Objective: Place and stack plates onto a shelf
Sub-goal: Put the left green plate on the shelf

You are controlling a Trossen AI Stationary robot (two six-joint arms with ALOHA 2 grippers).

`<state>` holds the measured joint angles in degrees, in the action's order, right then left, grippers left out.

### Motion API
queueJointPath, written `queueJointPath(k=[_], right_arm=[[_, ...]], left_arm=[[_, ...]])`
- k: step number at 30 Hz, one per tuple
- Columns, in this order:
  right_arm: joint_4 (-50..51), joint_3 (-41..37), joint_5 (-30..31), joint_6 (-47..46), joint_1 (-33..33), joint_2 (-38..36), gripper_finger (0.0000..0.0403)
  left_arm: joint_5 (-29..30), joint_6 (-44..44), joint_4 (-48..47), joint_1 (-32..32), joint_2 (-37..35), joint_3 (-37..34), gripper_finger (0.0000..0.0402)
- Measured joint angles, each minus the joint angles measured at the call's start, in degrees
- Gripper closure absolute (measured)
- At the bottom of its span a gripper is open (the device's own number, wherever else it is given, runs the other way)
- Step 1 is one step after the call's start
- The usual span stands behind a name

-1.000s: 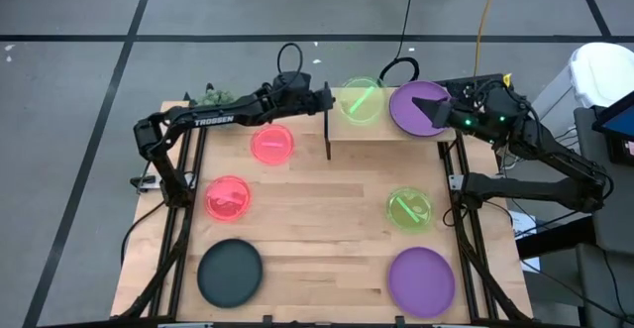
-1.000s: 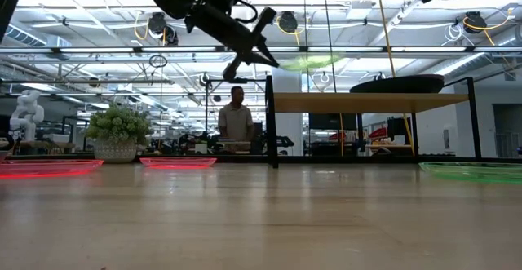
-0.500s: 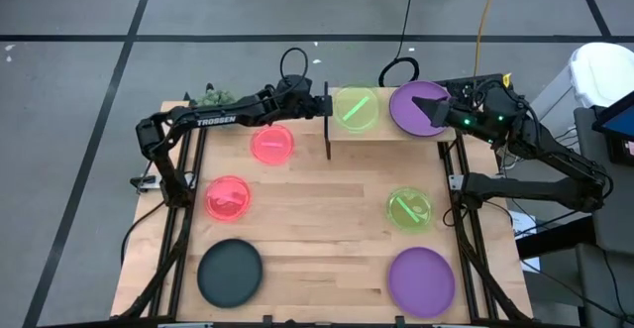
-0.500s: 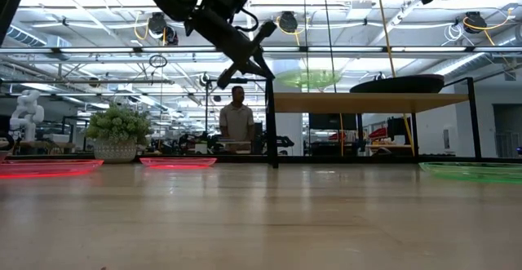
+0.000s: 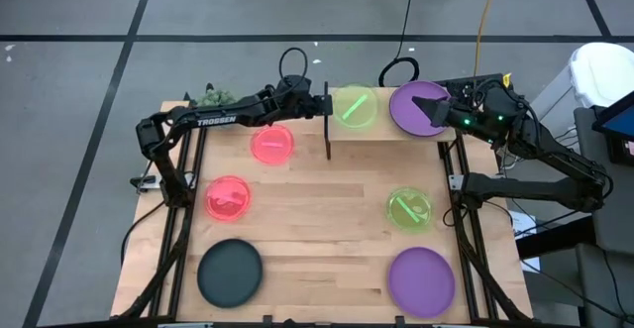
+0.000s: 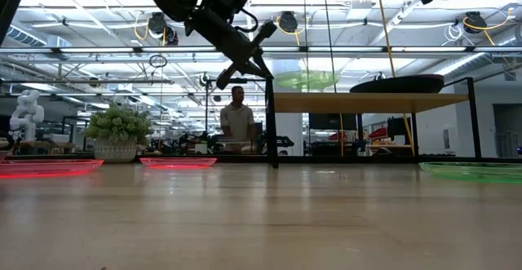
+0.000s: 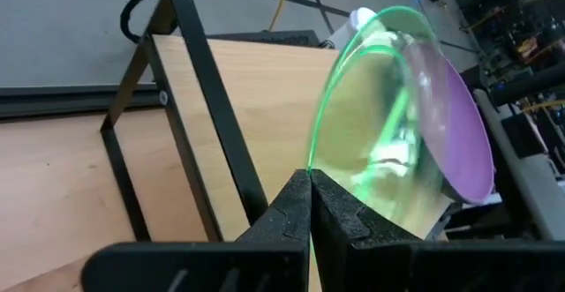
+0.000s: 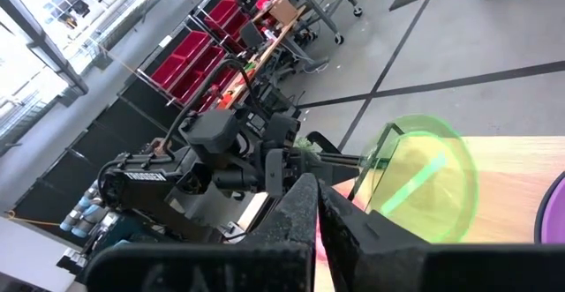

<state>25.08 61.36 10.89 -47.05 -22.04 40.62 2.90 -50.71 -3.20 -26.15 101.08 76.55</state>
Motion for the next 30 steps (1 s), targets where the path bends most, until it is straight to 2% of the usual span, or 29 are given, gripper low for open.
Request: queueJointPath(k=[17, 25, 30], right_arm=[[0.02, 0.0, 0.01, 0.81, 0.0, 0.0, 0.0403], [0.01, 0.0, -0.02, 0.81, 0.0, 0.0, 0.0403], [0.02, 0.0, -0.1, 0.52, 0.0, 0.0, 0.0403]], left_arm=[[-1.33, -1.25, 0.4, 0.09, 0.0, 0.0, 0.0398], [-1.12, -1.87, 0.42, 0.06, 0.0, 0.0, 0.0342], [-0.38, -0.66, 0.42, -0.02, 0.0, 0.0, 0.0333]])
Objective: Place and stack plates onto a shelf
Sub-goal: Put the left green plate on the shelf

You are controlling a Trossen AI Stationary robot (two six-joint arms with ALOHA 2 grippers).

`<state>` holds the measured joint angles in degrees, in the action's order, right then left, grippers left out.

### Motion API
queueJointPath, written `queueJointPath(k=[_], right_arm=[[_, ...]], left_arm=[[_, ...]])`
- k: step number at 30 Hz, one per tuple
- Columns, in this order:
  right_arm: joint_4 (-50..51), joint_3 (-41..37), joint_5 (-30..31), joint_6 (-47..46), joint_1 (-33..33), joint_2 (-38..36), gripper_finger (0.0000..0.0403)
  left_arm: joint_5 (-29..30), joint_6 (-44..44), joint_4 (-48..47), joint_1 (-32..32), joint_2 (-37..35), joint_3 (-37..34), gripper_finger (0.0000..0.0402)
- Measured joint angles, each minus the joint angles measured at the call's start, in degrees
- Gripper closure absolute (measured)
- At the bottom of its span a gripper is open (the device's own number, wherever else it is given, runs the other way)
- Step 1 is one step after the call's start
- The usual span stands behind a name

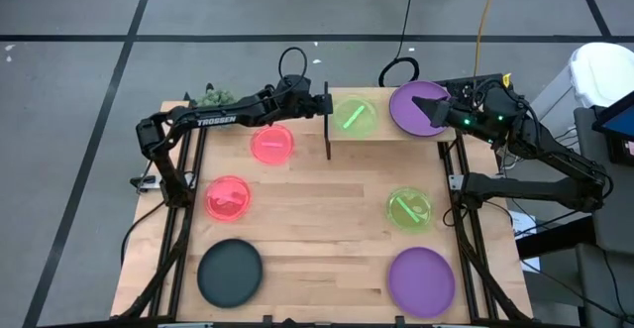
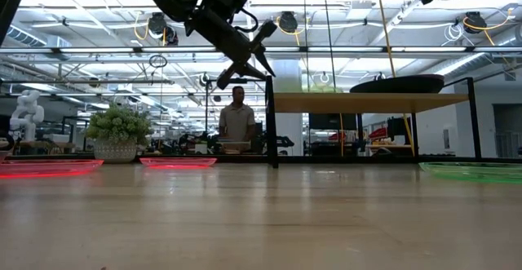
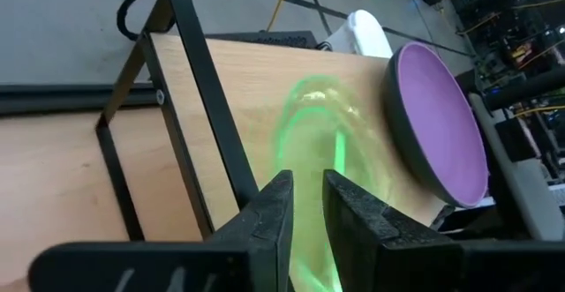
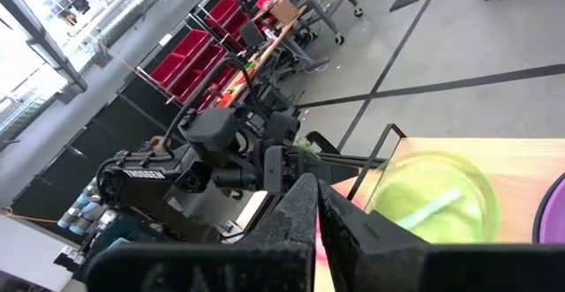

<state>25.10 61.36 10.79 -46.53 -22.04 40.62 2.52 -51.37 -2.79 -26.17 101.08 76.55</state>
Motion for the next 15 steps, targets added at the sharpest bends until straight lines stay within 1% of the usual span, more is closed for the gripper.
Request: queueJointPath(k=[5, 8, 12, 13, 15], right_arm=[[0.15, 0.0, -0.26, -0.3, 0.01, -0.02, 0.0403], [1.3, 0.0, -0.24, -1.14, 0.0, -0.02, 0.0403], [3.48, 0.0, 2.54, -7.27, 0.02, 1.85, 0.0403], [3.39, 0.04, 2.42, -8.46, 0.0, 3.03, 0.0403], [2.0, 0.07, -0.05, -9.54, 0.0, 6.19, 0.0403]], left_arm=[[-0.07, 1.36, 0.0, -0.57, 0.0, 0.0, 0.0332], [-3.81, 1.41, -0.04, -1.42, -0.02, -0.02, 0.0332], [-10.48, 3.0, -0.39, -2.49, -0.93, -0.09, 0.0332], [-11.39, 4.09, -0.22, -2.56, -1.52, -0.09, 0.0332], [-12.09, 6.92, -0.84, -2.52, -3.21, -0.09, 0.0332]])
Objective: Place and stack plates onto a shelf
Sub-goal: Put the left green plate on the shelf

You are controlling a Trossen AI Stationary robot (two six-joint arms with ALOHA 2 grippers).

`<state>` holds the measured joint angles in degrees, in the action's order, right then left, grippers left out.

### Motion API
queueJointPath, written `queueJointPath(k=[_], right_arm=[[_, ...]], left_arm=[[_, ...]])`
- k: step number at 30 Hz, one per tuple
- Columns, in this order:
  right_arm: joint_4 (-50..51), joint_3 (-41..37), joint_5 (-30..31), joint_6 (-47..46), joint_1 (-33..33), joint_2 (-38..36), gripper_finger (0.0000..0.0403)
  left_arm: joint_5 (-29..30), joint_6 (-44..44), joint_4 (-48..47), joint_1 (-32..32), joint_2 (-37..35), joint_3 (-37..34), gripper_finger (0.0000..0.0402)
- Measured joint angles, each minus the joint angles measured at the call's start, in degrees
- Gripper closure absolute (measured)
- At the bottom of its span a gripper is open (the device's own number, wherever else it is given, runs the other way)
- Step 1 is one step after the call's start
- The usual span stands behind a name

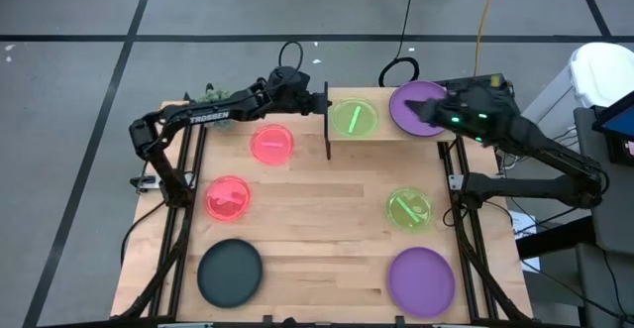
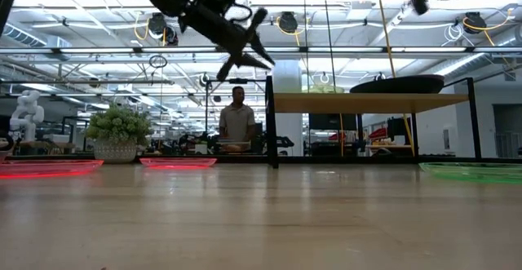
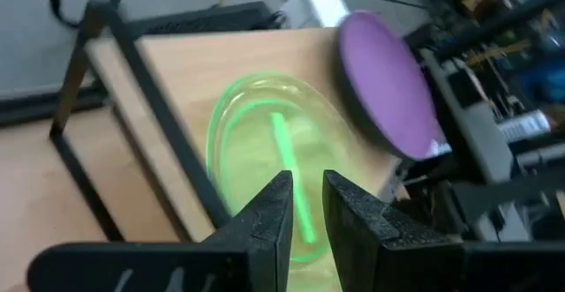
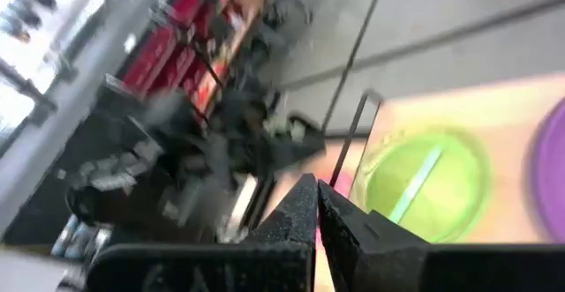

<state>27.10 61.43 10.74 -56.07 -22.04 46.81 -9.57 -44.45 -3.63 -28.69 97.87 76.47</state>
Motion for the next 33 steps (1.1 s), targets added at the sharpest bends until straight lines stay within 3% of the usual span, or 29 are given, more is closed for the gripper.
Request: queueJointPath(k=[9, 15, 24, 33], right_arm=[[-9.27, 0.0, -6.13, 0.41, -2.81, 17.3, 0.0403], [-11.06, 4.41, -14.81, 5.95, -7.44, 25.22, 0.0403], [8.56, 21.75, -21.08, 16.46, -12.15, 38.07, 0.0403], [15.49, 23.71, -25.74, 19.54, -14.08, 43.73, 0.0403]], left_arm=[[-0.72, 14.2, -7.33, 1.26, -8.59, 0.01, 0.0332], [-1.53, 18.17, -15.57, 3.2, -11.9, 0.02, 0.0332], [-2.38, 18.84, -18.17, 7.18, -12.77, 0.02, 0.0332], [-0.89, 20.93, -19.34, 8.22, -12.77, 0.02, 0.0332]])
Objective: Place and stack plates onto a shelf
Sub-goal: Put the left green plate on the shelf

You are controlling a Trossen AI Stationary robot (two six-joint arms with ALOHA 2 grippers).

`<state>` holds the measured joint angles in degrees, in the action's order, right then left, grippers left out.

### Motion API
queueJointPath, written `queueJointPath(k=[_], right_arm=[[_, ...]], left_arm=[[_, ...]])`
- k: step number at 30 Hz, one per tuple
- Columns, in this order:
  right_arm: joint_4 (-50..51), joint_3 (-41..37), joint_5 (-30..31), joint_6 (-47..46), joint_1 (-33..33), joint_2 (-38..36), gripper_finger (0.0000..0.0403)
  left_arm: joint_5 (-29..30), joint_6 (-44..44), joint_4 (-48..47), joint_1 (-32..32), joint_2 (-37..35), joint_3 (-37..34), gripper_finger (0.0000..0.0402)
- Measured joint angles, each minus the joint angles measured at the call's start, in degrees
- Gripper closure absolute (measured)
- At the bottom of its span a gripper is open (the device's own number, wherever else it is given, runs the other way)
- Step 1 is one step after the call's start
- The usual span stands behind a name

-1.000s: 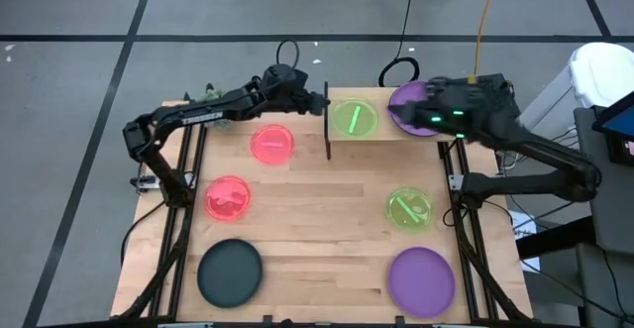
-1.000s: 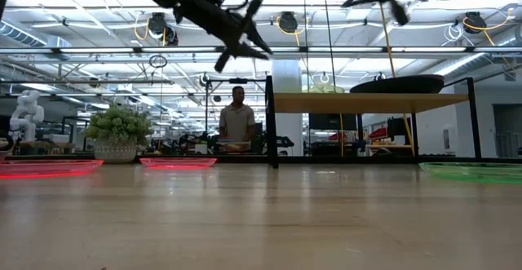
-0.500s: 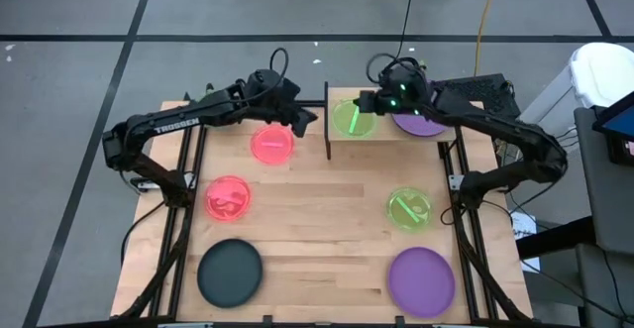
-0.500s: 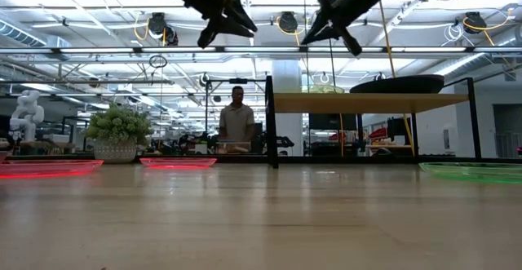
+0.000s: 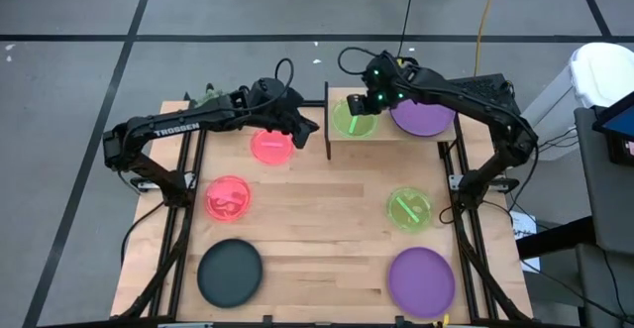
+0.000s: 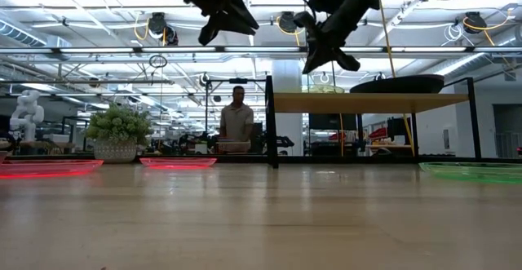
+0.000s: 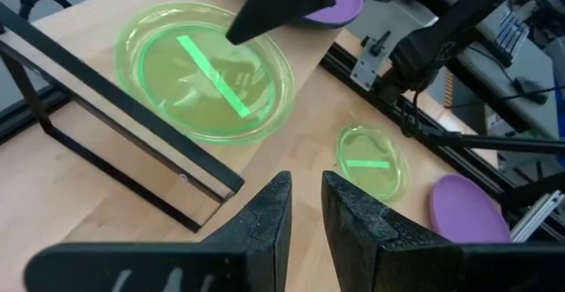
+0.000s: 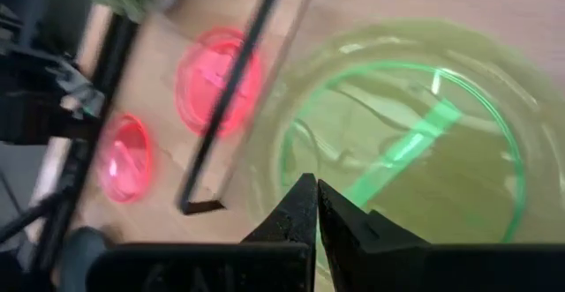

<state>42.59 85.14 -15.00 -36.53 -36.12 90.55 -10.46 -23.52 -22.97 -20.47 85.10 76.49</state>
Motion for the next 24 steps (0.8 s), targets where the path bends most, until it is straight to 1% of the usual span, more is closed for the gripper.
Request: queueJointPath(k=[3, 5, 10, 15, 19, 24], right_arm=[[0.96, 0.0, 0.21, 1.71, -0.63, 0.3, 0.0403], [1.85, -0.02, 1.62, 3.17, -0.79, 0.73, 0.0403], [3.54, -0.26, 1.95, 5.66, -0.94, 2.34, 0.0403], [4.28, -0.22, 4.03, 6.83, -0.5, 4.23, 0.0403], [4.74, -0.22, 4.87, 7.27, -0.72, 4.93, 0.0403], [6.97, -0.24, 7.74, 8.59, -1.42, 5.26, 0.0403]], left_arm=[[0.07, 1.19, -0.46, 0.0, 0.0, 0.0, 0.0332], [0.11, 2.09, -0.67, 0.0, 0.0, 0.0, 0.0332], [1.23, 2.89, -1.0, -0.1, 0.0, 0.0, 0.0332], [3.04, 2.89, -0.91, -0.12, 0.0, 0.0, 0.0332], [3.08, 3.33, -0.88, -0.11, 0.0, 0.0, 0.0332], [3.15, 4.72, -0.87, -0.13, 0.0, 0.0, 0.0332]])
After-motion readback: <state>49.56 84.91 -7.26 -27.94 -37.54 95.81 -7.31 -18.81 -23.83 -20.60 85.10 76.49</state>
